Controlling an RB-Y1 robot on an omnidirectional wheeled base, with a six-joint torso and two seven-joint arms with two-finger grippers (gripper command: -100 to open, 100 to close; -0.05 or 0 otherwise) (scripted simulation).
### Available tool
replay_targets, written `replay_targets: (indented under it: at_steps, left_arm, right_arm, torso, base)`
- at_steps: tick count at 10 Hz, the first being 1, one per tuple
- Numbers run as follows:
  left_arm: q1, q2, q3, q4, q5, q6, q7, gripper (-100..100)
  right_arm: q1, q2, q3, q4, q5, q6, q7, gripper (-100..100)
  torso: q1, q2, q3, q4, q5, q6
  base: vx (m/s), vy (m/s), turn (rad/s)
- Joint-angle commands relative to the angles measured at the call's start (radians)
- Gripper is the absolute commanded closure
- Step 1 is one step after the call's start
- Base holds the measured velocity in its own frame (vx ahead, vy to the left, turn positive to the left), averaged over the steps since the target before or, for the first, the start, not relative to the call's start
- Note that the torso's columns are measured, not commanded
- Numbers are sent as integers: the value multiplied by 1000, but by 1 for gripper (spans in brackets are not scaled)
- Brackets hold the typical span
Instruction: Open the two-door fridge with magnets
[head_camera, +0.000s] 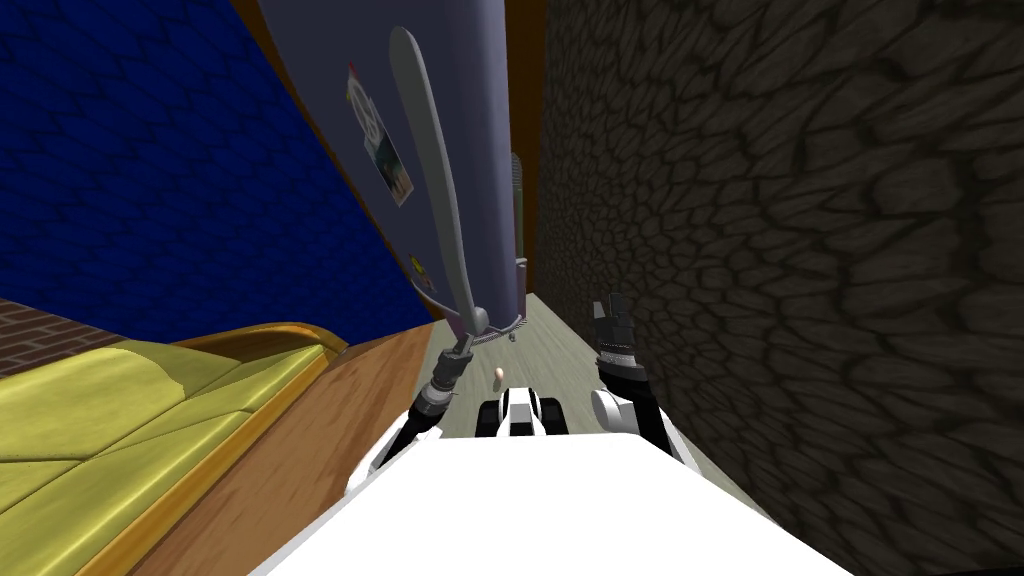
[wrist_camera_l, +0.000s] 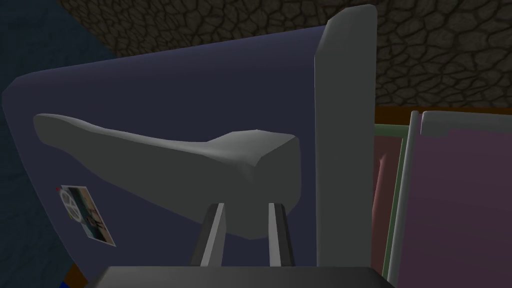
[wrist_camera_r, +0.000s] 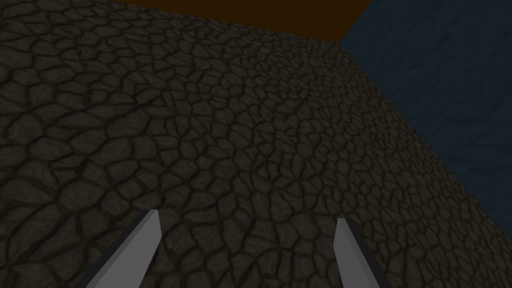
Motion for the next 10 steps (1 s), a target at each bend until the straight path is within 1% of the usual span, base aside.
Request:
replay_targets:
  at_steps: [1,2,3,4,6,10]
  left_arm:
    - [5,20,0,-34,1,-40,14,100]
    - [14,38,-12,-46,-3,-58,26,100]
    - [14,38,-12,-46,-3,-58,26,100]
    - [42,61,-21,-85,-8,-14,36,-100]
    - [60,84,-10,-136,-2,9,48,-100]
    - [97,130,12,-237,11,54,73,-100]
  right_arm:
    - [0,0,0,0,0,0,0,0]
    - [0,0,0,0,0,0,0,0]
    - [0,0,0,0,0,0,0,0]
    - [0,0,0,0,0,0,0,0]
    - [1,0,0,0,0,0,0,0]
    - [0,0,0,0,0,0,0,0]
  torso:
    - [1,0,0,0,1,1]
    - [-2,-1,0,-1,0,1]
    - [-1,0,0,-1,0,1]
    - [-4,-2,-1,-1,0,2]
    - [-19,-3,2,-10,-1,5]
    - [-10,9,8,-3,0,4]
  base:
    - [-113,198,-32]
    - [-96,241,-36]
    - [-85,182,-39]
    - [-22,44,59]
    - [50,-37,87]
    - [36,-40,48]
